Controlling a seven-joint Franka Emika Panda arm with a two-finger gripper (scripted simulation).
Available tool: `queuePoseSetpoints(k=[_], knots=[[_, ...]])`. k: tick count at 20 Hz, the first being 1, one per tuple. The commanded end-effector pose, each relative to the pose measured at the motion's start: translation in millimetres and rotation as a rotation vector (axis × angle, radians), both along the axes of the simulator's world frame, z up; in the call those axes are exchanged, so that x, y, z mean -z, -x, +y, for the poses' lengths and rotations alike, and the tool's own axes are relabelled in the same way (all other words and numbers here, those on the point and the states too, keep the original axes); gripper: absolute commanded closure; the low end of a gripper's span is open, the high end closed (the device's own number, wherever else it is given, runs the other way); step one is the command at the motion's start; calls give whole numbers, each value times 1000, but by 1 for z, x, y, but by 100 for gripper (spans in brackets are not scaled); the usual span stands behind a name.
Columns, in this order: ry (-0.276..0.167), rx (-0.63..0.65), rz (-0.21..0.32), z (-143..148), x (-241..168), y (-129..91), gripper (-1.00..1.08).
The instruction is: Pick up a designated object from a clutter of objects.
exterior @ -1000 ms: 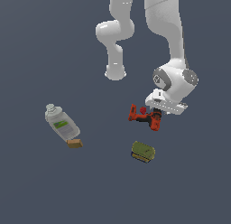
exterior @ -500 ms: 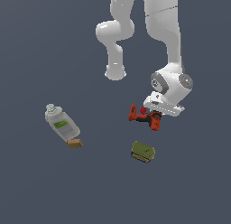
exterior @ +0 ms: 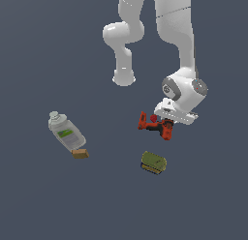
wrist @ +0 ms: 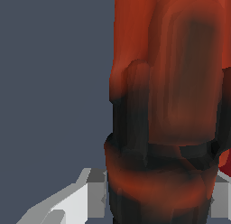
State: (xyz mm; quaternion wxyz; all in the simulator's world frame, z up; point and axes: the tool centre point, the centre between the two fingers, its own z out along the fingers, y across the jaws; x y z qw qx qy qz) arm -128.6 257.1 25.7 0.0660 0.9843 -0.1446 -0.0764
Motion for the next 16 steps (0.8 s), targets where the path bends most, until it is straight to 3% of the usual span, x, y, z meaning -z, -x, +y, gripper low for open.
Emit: queuePoseSetpoints(k=[1, 8, 16], knots=[[0, 0, 0, 0, 0, 0, 108], [-1, 1, 0, -15, -16, -10, 108], [-1, 2, 1, -60, -66, -38, 108]])
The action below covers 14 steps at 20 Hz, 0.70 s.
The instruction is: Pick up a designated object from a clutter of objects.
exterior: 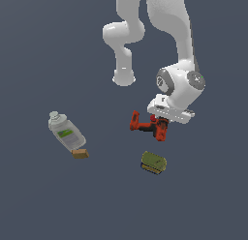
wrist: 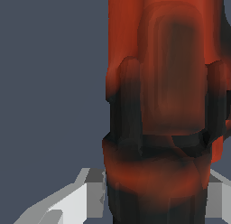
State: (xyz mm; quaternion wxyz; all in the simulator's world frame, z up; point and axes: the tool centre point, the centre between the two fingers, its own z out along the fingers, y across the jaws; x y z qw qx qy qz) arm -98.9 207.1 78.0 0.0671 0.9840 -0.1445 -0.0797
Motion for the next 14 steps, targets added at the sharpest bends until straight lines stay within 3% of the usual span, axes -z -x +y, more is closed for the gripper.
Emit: queuePoseSetpoints(k=[1, 14], knots=[[-3, 1, -6, -17, -22, -13, 108], [-2, 3, -5, -119, -137, -81, 108]])
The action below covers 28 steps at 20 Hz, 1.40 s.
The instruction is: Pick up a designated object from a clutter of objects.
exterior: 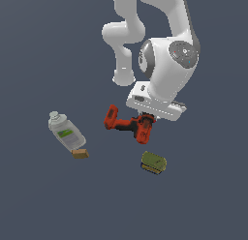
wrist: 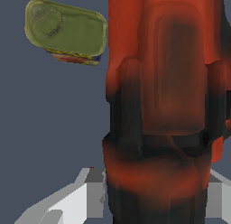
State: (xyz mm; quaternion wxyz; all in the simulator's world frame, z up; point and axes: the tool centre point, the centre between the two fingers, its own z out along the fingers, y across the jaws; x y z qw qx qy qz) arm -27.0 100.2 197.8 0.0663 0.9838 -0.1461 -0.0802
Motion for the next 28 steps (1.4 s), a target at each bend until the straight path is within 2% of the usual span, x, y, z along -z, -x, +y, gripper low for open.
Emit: queuePoseSetpoints(k=[1, 8, 14, 21, 28], knots=[[-1, 0, -6, -20, -26, -15, 108], [0, -1, -6, -69, -82, -51, 108], [0, -2, -7, -99, -117, -75, 108], [1, -2, -7, -119, -140, -91, 108], [1, -2, -7, -127, -150, -99, 108]])
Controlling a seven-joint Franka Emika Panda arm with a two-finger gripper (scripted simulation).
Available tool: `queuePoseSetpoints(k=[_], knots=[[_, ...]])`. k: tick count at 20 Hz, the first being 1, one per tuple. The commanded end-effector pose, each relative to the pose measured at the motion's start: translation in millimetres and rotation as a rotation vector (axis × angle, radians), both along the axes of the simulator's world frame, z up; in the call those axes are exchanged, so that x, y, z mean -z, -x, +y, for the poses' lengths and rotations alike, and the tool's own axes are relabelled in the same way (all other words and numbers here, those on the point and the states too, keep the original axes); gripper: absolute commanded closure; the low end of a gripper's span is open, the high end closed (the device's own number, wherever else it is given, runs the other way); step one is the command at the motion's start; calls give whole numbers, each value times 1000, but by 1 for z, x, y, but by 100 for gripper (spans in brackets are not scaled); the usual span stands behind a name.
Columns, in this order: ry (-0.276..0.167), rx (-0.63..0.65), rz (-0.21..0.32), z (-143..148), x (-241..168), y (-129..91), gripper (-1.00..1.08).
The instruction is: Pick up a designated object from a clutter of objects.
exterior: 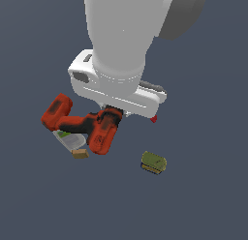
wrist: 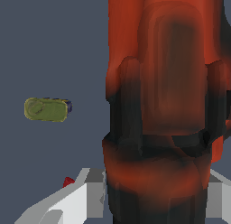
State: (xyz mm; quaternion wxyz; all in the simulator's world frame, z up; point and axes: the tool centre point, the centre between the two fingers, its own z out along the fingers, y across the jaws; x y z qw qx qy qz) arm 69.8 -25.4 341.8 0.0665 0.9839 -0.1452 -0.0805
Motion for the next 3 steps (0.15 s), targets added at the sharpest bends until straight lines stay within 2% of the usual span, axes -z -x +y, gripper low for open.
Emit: queuePoseSetpoints(k=[1, 3], knots=[[0, -1, -8, -1, -6, -3, 108], [0, -1, -8, -2, -6, -3, 108]])
